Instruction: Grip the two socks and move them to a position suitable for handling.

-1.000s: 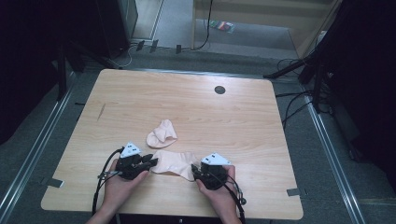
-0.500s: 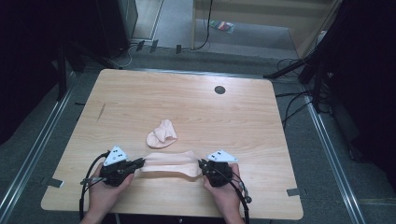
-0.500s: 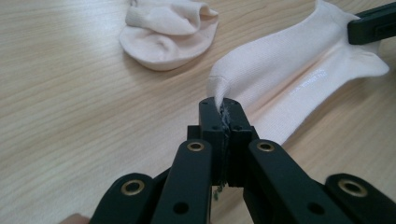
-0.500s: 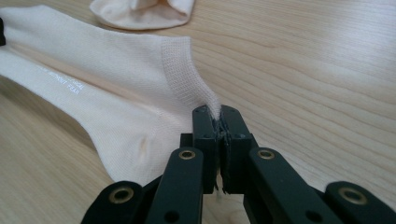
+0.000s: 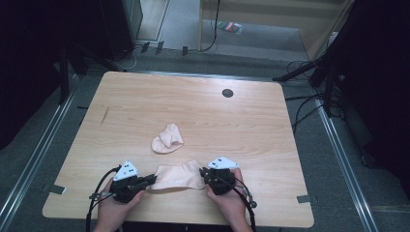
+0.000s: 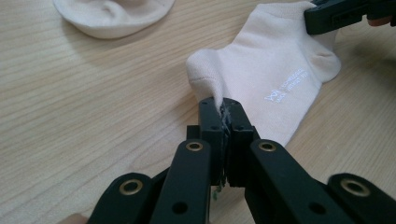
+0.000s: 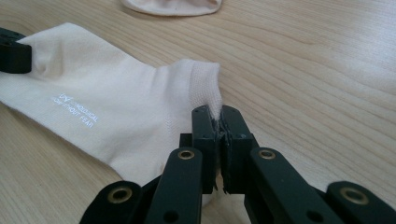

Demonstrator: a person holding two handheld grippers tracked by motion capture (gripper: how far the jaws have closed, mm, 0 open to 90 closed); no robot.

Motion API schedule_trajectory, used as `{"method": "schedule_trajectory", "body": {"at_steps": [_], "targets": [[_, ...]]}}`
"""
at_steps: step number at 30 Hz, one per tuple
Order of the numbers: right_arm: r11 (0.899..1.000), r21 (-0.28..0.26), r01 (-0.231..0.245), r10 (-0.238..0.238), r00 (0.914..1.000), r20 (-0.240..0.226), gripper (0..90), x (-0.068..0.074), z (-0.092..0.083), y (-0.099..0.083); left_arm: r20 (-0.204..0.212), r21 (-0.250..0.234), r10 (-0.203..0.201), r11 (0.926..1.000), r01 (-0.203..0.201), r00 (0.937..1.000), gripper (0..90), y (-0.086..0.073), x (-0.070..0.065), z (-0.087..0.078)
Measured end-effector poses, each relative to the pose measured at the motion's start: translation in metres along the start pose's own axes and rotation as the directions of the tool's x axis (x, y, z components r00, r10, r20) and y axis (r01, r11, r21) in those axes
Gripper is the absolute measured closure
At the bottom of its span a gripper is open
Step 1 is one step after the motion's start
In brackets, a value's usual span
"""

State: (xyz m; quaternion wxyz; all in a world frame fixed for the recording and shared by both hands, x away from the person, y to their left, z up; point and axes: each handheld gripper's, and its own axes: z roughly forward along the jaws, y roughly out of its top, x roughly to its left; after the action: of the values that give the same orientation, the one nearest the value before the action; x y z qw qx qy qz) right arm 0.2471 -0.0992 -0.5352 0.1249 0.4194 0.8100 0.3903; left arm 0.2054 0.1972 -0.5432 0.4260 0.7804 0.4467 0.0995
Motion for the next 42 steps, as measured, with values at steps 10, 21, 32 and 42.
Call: {"method": "schedule_trajectory", "body": {"at_steps": [10,21,32,42], "targets": [[1.000,-0.030,0.003,-0.004,0.9999,-0.014,67.3,-0.002,0.000,0.000,-0.051,-0.063,-0.018,0.9979,0.015,0.9985,60.6,-0.002,-0.002,0.002],[0.991,-0.133,0.013,-0.014,0.9999,-0.007,53.6,0.008,-0.008,0.015,-0.116,-0.151,-0.095,0.9855,0.077,0.9887,39.4,0.005,0.017,-0.002],[0.990,-0.135,0.048,-0.051,0.9986,-0.017,58.6,0.020,0.016,0.062,-0.167,-0.163,-0.140,0.9802,0.112,0.9761,43.1,0.031,0.042,0.016],[0.992,-0.075,0.100,-0.102,0.9943,-0.029,60.4,0.032,0.065,0.097,-0.182,-0.217,-0.192,0.9645,0.151,0.9643,56.3,0.047,0.072,0.032]]}}
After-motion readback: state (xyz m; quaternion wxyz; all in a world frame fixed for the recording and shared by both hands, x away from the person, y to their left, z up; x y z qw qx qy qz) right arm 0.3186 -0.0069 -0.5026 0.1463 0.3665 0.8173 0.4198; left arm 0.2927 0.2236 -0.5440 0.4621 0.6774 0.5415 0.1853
